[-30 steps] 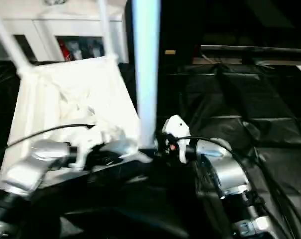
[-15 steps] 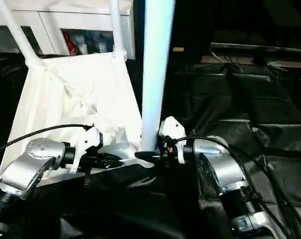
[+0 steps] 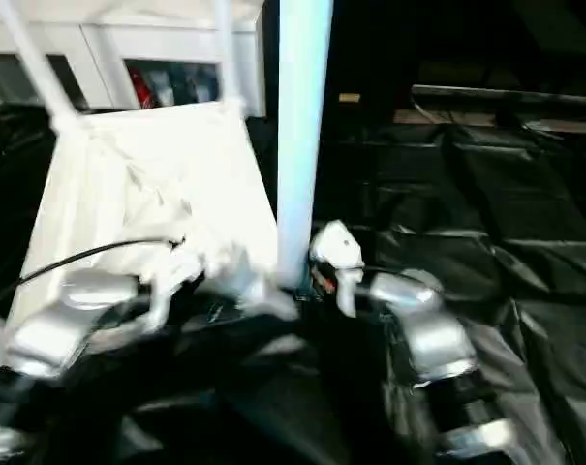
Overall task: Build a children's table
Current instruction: Rotate leg to tighten
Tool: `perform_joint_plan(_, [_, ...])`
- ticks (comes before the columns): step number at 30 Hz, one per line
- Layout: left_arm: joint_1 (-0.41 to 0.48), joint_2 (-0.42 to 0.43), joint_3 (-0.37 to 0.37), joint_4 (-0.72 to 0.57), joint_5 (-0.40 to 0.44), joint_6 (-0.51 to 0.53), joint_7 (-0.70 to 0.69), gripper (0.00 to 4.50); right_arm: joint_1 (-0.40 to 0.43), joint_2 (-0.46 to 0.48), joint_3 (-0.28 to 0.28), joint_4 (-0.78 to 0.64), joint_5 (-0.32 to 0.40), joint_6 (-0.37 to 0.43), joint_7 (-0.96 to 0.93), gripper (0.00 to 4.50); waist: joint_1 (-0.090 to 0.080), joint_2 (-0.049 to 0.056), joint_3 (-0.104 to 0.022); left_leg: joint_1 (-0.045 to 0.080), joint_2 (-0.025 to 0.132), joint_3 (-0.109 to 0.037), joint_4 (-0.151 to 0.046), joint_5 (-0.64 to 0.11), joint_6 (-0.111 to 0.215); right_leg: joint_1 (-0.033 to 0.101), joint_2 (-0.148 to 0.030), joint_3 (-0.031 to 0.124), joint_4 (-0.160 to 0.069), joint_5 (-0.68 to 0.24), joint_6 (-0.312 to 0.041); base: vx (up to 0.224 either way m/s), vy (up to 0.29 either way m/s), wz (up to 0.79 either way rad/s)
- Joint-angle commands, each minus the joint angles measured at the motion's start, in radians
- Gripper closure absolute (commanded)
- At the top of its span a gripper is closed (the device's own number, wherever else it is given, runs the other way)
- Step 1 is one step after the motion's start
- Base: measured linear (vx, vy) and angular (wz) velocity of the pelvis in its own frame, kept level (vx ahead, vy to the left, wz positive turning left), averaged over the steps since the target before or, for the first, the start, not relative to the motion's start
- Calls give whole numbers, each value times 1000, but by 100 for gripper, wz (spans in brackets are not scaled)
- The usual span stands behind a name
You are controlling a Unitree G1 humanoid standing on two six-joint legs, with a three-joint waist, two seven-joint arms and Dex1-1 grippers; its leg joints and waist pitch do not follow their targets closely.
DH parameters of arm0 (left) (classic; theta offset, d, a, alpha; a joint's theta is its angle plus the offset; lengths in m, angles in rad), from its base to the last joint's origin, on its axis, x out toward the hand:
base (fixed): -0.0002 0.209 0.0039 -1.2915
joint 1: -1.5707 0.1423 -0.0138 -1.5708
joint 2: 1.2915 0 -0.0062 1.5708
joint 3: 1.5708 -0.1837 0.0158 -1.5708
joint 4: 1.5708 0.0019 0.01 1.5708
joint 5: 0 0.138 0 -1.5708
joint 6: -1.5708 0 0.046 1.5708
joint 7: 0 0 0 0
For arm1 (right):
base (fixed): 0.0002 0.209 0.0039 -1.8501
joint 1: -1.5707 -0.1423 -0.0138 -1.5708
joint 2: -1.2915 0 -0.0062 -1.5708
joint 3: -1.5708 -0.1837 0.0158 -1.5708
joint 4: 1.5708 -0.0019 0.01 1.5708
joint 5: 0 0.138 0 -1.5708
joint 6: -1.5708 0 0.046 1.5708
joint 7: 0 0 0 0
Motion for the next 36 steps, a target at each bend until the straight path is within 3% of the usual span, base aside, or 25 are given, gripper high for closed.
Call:
perform_joint_plan(1, [-19, -119, 33, -43, 11, 93, 221, 450, 59, 111, 66, 49, -16, 88, -93, 215, -12, -5, -22, 33, 58, -57, -87, -542, -55, -2, -69, 37, -118, -766, -72, -68, 20, -7])
perform_joint_plan(2, [-17, -135, 32, -50, 13, 102, 238, 450, 59, 123, 64, 49, -15, 94, -108, 223, -16, -3, -20, 40, 58, -58, -86, -565, -60, -6, -68, 34, -125, -781, -66, -68, 20, -7])
perform_joint_plan(3, [-9, -185, 28, -70, 22, 124, 291, 450, 60, 162, 64, 51, -17, 114, -152, 223, -26, -4, -17, 47, 54, -66, -86, -615, -64, -4, -63, 14, -135, -795, -49, -55, 38, -9])
perform_joint_plan(4, [-3, -222, 21, -81, 31, 135, 326, 450, 60, 189, 74, 49, -24, 127, -179, 223, -34, 3, -19, 38, 56, -73, -94, -630, -67, 11, -63, 4, -134, -760, -44, -11, 65, -19])
perform_joint_plan(6, [-2, -264, 15, -80, 51, 143, 376, 450, 59, 217, 102, 47, -37, 116, -188, 223, -41, 6, -17, 25, 58, -83, -108, -663, -71, 24, -61, 0, -128, -717, -36, -4, 68, -18])
perform_joint_plan(7, [-5, -281, 10, -73, 60, 144, 394, 450, 56, 230, 111, 52, -45, 105, -194, 200, -40, 15, -21, 37, 54, -85, -107, -691, -73, 17, -61, 2, -138, -717, -34, -26, 56, -7])
perform_joint_plan(8, [-10, -295, 5, -65, 66, 144, 407, 450, 50, 242, 115, 60, -45, 97, -197, 185, -44, 11, -18, 44, 51, -85, -103, -706, -68, 10, -59, -1, -146, -730, -32, -26, 56, -7])
perform_joint_plan(9, [-18, -303, 1, -55, 69, 134, 414, 450, 40, 251, 111, 69, -42, 92, -202, 174, -47, 17, -18, 54, 45, -88, -98, -729, -61, 8, -56, -12, -156, -746, -22, 0, 0, 0])
perform_joint_plan(10, [-19, -303, 1, -54, 69, 133, 414, 450, 39, 251, 110, 70, -41, 92, -202, 174, -49, 18, -17, 56, 45, -87, -100, -739, -58, 6, -55, -14, -158, -744, -22, 0, 0, 0])
perform_joint_plan(12, [-35, -304, 1, -43, 71, 129, 411, 450, 21, 255, 95, 75, -35, 96, -200, 154, -56, 26, -21, 44, 52, -94, -115, -769, -62, 25, -55, -14, -141, -666, -36, 0, 0, 0])
perform_joint_plan(13, [-35, -295, 4, -49, 71, 126, 397, 450, 16, 244, 91, 76, -43, 88, -199, 137, -56, 27, -21, 41, 55, -93, -121, -780, -68, 28, -56, -10, -134, -626, -47, 0, 0, 0])
perform_joint_plan(15, [-32, -279, 5, -54, 67, 113, 371, 450, 11, 226, 88, 76, -47, 76, -182, 123, -53, 25, -26, 46, 52, -88, -117, -765, -67, 22, -62, -3, -135, -612, -58, 0, 0, 0])
perform_joint_plan(16, [-23, -243, 3, -65, 58, 88, 315, 450, 6, 182, 83, 69, -41, 57, -134, 123, -49, 21, -30, 50, 47, -84, -105, -716, -55, 16, -72, 4, -144, -640, -65, 0, 0, 0])
perform_joint_plan(18, [-16, -224, 0, -72, 50, 76, 280, 450, 7, 157, 80, 58, -29, 52, -94, 123, -47, 19, -34, 40, 48, -85, -104, -671, -42, 25, -77, 9, -140, -638, -67, 0, 0, 0])
perform_joint_plan(19, [0, -185, -1, -87, 34, 66, 220, 450, 13, 106, 77, 34, -9, 42, -19, 123, -39, 22, -43, 29, 53, -85, -105, -607, -32, 35, -81, 18, -129, -586, -83, 0, 0, 0])
perform_joint_plan(21, [9, -157, 0, -94, 26, 62, 184, 450, 17, 72, 74, 18, 3, 36, 32, 123, -28, 15, -50, 19, 57, -65, -100, -465, -5, 32, -73, 35, -110, -395, -157, 0, 0, 0])
perform_joint_plan(22, [19, -122, 8, -103, 11, 60, 138, 450, 23, 27, 73, -8, 22, 37, 98, 123, -19, 10, -52, 21, 54, -55, -93, -417, 16, 32, -74, 41, -106, -368, -182, 0, 0, 0])
perform_joint_plan(23, [33, -74, 16, -111, -4, 31, 69, 450, 31, -33, 71, -40, 44, 35, 180, 123, -12, 17, -56, 24, 54, -53, -88, -397, 25, 34, -76, 43, -102, -371, -190, 0, 0, 0])
perform_joint_plan(24, [38, -59, 18, -114, -13, 25, 43, 450, 33, -50, 70, -48, 51, 35, 203, 123, -8, 9, -59, 17, 54, -48, -81, -350, 47, 40, -75, 47, -95, -347, -201, 0, 0, 0])
perform_joint_plan(25, [42, -43, 20, -116, -22, 25, 15, 450, 33, -67, 68, -53, 58, 36, 227, 123, -4, 9, -63, 20, 55, -43, -76, -311, 65, 37, -74, 49, -89, -318, -218, 56, -58, 6])
perform_joint_plan(26, [43, -36, 20, -116, -24, 22, 5, 450, 32, -74, 67, -55, 61, 36, 237, 123, -2, 11, -65, 22, 56, -41, -74, -296, 70, 36, -73, 49, -86, -306, -227, 56, -58, 6])
perform_joint_plan(27, [45, -2, 17, -110, -32, 1, -44, 450, 30, -103, 62, -59, 71, 35, 283, 123, -1, 0, -68, 20, 56, -38, -68, -269, 79, 36, -69, 49, -82, -291, -240, 55, -65, 8])
perform_joint_plan(32, [35, 67, 18, -73, -51, -50, -138, 450, 12, -150, 76, -33, 61, 3, 362, 123, 11, 1, -83, 10, 57, -28, -46, -125, 120, 44, -61, 45, -43, -132, -290, 58, -55, 4])
perform_joint_plan(33, [21, 85, 20, -53, -51, -64, -157, 450, -2, -150, 86, -8, 47, -14, 363, 123, 16, 2, -88, 17, 57, -24, -40, -104, 125, 41, -58, 42, -38, -89, -303, 0, 0, 0])
perform_joint_plan(36, [9, 95, 20, -35, -49, -80, -166, 450, -12, -138, 100, 9, 32, -33, 350, 123, 18, -2, -85, 13, 55, -23, -39, -111, 120, 43, -56, 40, -35, -90, -306, 0, 0, 0])
